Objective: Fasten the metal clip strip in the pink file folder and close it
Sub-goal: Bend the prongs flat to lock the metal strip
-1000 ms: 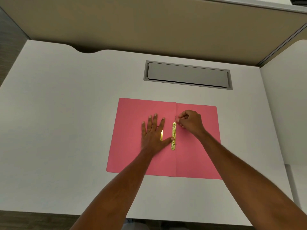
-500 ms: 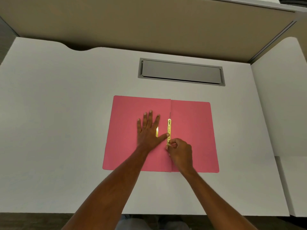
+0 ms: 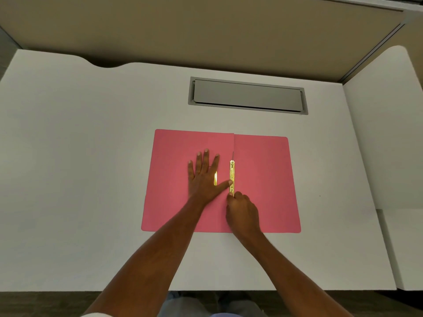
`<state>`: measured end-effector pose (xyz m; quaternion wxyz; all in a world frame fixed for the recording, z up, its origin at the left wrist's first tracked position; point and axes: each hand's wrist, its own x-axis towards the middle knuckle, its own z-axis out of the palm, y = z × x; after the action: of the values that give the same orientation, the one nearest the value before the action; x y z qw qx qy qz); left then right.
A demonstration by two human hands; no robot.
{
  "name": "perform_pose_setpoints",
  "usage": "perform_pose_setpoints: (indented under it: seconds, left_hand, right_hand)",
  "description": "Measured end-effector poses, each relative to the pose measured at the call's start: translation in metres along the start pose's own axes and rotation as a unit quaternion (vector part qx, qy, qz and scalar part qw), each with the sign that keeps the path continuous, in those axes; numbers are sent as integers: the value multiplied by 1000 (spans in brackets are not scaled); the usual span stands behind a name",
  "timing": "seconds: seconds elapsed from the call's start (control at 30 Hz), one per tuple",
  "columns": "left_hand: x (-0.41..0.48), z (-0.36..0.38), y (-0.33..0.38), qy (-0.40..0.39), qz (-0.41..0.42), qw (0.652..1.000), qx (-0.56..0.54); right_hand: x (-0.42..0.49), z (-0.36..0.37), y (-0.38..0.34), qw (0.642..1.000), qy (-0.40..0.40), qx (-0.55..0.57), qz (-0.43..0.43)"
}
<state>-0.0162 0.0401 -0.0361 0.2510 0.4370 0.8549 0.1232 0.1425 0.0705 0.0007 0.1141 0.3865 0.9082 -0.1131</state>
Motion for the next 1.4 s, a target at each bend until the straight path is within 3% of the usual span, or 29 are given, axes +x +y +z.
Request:
perform_pose_setpoints:
  seconds: [0.3,0.7,1.17,1.4]
  left_hand:
    - [-1,-1,1,2,1,1000,1]
    - [-1,-2,1,-2,0,1000,1]
    - [-3,-5,3,-4,3,1000,6]
    - [-4,-7,4,-2,5,1000,5]
  right_hand:
    - [0,-11,13,994,-25,-92,-45]
    - [-9,1,13,999,-33,8,7]
    - [-30,9,13,1000,-20,23,-1]
    - [-31,17,23,996,-5,88,-4]
